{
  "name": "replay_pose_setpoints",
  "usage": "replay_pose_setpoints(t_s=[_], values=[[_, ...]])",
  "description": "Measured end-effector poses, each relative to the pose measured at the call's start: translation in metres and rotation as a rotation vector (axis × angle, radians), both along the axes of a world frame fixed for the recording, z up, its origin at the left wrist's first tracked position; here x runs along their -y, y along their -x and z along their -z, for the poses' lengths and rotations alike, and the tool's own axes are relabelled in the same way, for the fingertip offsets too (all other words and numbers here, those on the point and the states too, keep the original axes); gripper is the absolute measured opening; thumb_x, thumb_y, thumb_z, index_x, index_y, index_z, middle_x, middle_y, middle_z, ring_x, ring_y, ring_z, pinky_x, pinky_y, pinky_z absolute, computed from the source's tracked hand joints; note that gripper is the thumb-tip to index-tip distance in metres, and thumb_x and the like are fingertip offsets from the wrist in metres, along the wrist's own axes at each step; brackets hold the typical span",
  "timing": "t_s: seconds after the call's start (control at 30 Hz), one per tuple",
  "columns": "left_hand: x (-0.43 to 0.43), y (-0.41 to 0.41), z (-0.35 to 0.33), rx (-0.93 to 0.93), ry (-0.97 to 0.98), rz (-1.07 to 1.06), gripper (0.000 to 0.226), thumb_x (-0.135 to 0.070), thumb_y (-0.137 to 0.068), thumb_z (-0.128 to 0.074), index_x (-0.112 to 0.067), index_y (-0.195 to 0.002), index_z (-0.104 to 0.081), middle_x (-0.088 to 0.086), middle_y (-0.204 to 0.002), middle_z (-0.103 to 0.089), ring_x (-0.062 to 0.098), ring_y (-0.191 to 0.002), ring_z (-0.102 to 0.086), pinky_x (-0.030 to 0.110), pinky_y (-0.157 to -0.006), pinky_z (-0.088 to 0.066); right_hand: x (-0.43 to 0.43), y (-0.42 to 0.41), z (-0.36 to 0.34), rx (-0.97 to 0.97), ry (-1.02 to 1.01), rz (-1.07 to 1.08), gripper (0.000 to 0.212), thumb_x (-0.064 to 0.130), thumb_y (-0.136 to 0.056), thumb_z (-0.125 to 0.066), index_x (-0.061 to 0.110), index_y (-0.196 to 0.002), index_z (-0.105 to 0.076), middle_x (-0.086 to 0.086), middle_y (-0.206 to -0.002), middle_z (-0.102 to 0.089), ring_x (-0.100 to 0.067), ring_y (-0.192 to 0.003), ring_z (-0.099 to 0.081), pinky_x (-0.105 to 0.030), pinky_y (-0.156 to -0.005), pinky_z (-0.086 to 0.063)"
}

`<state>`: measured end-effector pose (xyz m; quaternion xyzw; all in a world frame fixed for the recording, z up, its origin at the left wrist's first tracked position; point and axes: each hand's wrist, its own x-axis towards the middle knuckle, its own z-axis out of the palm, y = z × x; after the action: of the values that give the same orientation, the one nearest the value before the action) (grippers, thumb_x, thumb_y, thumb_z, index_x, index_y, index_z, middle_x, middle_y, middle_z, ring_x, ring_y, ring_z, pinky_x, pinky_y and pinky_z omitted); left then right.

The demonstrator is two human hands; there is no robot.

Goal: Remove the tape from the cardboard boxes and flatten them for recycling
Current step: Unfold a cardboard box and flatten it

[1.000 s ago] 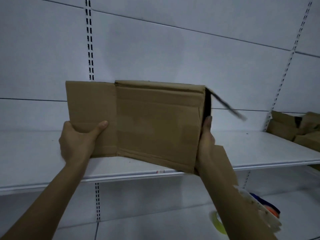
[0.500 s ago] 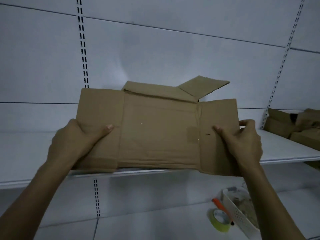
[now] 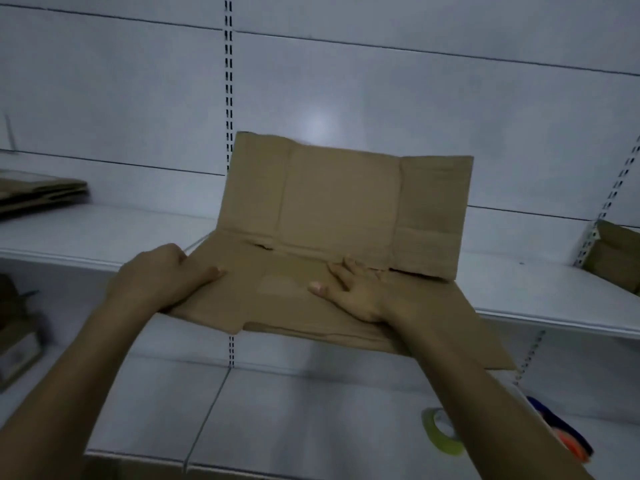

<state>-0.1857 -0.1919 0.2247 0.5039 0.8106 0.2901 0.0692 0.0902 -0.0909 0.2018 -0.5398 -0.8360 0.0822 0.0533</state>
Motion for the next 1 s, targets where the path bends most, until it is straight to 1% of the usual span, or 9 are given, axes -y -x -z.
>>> replay_pose_setpoints(t_s=[0.17, 0.3, 0.4, 0.47, 0.57, 0.67, 0.8, 0.9, 1.0], values=[[0.055, -0.055, 0.061, 0.865, -0.923, -0.333, 0.058, -0.036, -0.086, -0.068, -0.017, -0.135, -0.043, 0.006, -0.129, -0.053, 0.023, -0.115, -0.054, 0.035, -0.097, -0.044, 0.001, -0.001, 0.006, -0.018, -0.068, 0.022, 0.096, 0.088, -0.073, -0.011, 0.032, -0.151, -0.010, -0.003, -0.160, -0.003, -0.021, -0.146, -0.003, -0.051, -0.115, -0.001], [0.055, -0.151, 0.086, 1.513, -0.719, 0.006, 0.077, -0.045, -0.074, -0.072, -0.022, -0.141, -0.041, -0.001, -0.127, -0.061, 0.017, -0.113, -0.060, 0.037, -0.100, -0.046, 0.022, 0.001, 0.033, -0.117, -0.244, 0.061, 0.098, 0.087, -0.073, -0.010, 0.029, -0.151, -0.004, -0.002, -0.160, 0.006, -0.020, -0.146, 0.008, -0.051, -0.115, 0.005], [0.039, -0.181, 0.089, 1.729, -0.708, 0.016, 0.058, -0.022, -0.084, -0.070, -0.016, -0.138, -0.048, 0.006, -0.129, -0.061, 0.022, -0.115, -0.060, 0.039, -0.100, -0.047, 0.050, -0.002, 0.051, -0.146, -0.330, 0.082, 0.088, 0.078, -0.082, -0.017, 0.025, -0.152, -0.006, -0.007, -0.159, 0.011, -0.023, -0.145, 0.013, -0.052, -0.116, 0.002], [0.033, -0.180, 0.097, 1.683, -0.697, -0.151, 0.051, -0.005, -0.089, -0.064, -0.009, -0.137, -0.048, 0.010, -0.132, -0.058, 0.026, -0.114, -0.057, 0.041, -0.102, -0.046, 0.068, -0.014, 0.048, -0.137, -0.403, 0.039, 0.077, 0.067, -0.089, -0.032, 0.021, -0.150, -0.020, -0.012, -0.159, 0.000, -0.028, -0.146, -0.001, -0.047, -0.114, -0.009], [0.034, -0.155, 0.103, 1.511, -0.768, -0.206, 0.052, -0.002, -0.086, -0.067, -0.012, -0.134, -0.049, 0.008, -0.130, -0.059, 0.025, -0.113, -0.057, 0.044, -0.105, -0.044, 0.083, -0.044, 0.010, -0.287, -0.839, -0.084, 0.056, 0.039, -0.086, -0.061, 0.012, -0.134, -0.049, -0.020, -0.151, -0.029, -0.036, -0.136, -0.032, -0.045, -0.107, -0.027], [0.039, -0.121, 0.096, 1.347, -0.842, -0.136, 0.056, -0.005, -0.082, -0.072, -0.014, -0.133, -0.050, 0.006, -0.126, -0.061, 0.019, -0.104, -0.062, 0.034, -0.096, -0.049, 0.072, -0.079, -0.041, -0.322, -1.123, 0.097, 0.074, 0.038, -0.079, -0.068, 0.011, -0.141, -0.038, -0.022, -0.151, -0.028, -0.037, -0.140, -0.023, -0.050, -0.112, -0.016], [0.040, -0.079, 0.082, 0.895, -0.791, -0.164, 0.067, -0.023, -0.076, -0.080, -0.011, -0.134, -0.049, 0.004, -0.127, -0.059, 0.019, -0.107, -0.057, 0.027, -0.087, -0.047, 0.043, -0.118, -0.067, -0.536, -0.523, 0.309, 0.097, 0.069, -0.069, -0.065, 0.020, -0.144, -0.029, -0.010, -0.138, -0.050, -0.034, -0.124, -0.048, -0.050, -0.101, -0.038], [0.040, -0.061, 0.066, 0.654, -0.811, -0.197, 0.056, -0.035, -0.073, -0.080, -0.019, -0.119, -0.052, 0.000, -0.114, -0.058, 0.019, -0.100, -0.055, 0.035, -0.086, -0.046, 0.034, -0.124, -0.037, -0.900, -0.128, 0.218, 0.058, 0.055, -0.073, -0.072, 0.019, -0.116, -0.058, -0.005, -0.119, -0.065, -0.022, -0.099, -0.065, -0.040, -0.085, -0.054], [0.043, -0.053, 0.049, 0.610, -0.769, -0.154, 0.048, -0.036, -0.070, -0.082, -0.021, -0.103, -0.051, -0.002, -0.101, -0.060, 0.020, -0.090, -0.058, 0.034, -0.078, -0.048, 0.030, -0.123, 0.001, -1.239, 0.094, 0.215, 0.027, 0.034, -0.071, -0.081, 0.019, -0.090, -0.069, -0.005, -0.098, -0.073, -0.014, -0.074, -0.072, -0.024, -0.058, -0.056]])
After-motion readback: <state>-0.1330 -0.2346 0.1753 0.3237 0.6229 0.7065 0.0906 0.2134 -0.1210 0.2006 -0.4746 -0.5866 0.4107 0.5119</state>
